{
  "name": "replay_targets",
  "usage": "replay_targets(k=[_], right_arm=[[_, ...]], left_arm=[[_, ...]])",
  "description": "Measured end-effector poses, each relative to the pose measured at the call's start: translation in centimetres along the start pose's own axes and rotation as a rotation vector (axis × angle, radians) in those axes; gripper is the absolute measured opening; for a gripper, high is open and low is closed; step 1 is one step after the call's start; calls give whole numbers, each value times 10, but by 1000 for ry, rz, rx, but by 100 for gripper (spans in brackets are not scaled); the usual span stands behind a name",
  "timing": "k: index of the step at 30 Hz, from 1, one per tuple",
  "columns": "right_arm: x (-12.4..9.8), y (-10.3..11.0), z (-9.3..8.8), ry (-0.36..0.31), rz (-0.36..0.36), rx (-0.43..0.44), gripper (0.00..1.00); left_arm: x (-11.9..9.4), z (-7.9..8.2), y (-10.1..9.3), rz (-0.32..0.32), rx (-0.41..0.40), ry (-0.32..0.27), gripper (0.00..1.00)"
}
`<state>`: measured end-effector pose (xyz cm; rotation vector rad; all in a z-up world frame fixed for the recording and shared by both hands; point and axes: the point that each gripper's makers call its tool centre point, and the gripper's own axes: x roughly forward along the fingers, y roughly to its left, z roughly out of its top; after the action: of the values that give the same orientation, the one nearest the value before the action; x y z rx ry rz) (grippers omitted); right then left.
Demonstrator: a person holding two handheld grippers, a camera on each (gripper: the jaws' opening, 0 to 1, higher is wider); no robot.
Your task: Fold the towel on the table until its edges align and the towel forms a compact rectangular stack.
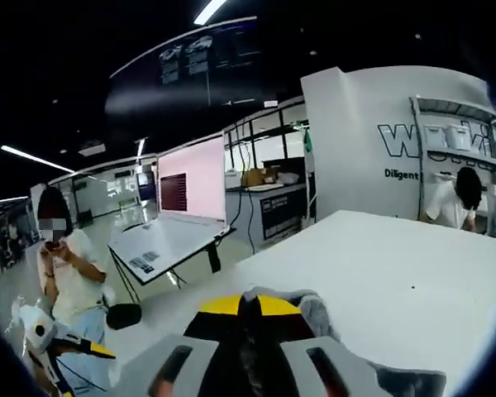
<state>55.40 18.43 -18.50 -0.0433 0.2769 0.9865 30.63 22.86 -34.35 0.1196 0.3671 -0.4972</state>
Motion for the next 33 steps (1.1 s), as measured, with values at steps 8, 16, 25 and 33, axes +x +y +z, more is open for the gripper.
replay_targets(k=[8, 16, 25, 33], right_arm=[[58, 54, -27, 88, 75, -63, 4], [79, 86, -108, 312, 157, -74, 4], [87, 95, -149, 417, 175, -73, 4], [81, 101, -153, 402, 195, -70, 8]], left_arm=[[-7, -7, 3, 18, -23, 5, 97], [-10, -8, 9, 45, -30, 8, 98], [-10, -3, 7, 41, -23, -5, 97], [-5, -2, 1, 25, -13, 3, 97]])
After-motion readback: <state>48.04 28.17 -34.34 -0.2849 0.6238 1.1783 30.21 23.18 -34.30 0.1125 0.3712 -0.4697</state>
